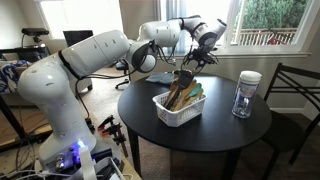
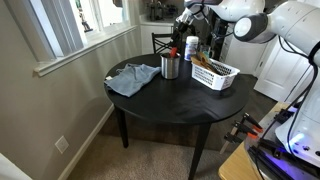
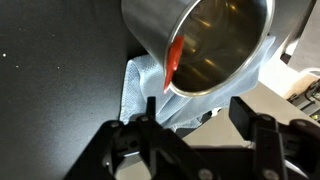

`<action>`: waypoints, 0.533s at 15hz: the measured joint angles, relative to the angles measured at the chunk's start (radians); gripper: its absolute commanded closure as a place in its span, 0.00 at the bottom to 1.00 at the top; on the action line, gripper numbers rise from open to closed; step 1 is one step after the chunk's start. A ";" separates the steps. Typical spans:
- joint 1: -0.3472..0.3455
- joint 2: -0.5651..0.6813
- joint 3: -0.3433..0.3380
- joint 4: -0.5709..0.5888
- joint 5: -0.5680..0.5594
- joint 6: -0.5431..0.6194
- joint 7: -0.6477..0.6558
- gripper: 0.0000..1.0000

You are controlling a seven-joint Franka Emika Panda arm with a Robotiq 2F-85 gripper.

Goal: Remove the spatula from the cutlery holder and place it in the white basket

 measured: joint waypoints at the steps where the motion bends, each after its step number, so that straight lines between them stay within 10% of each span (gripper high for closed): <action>1: 0.000 -0.002 -0.002 0.002 -0.002 0.000 -0.002 0.00; 8: 0.001 -0.010 -0.044 0.008 -0.017 -0.001 0.002 0.00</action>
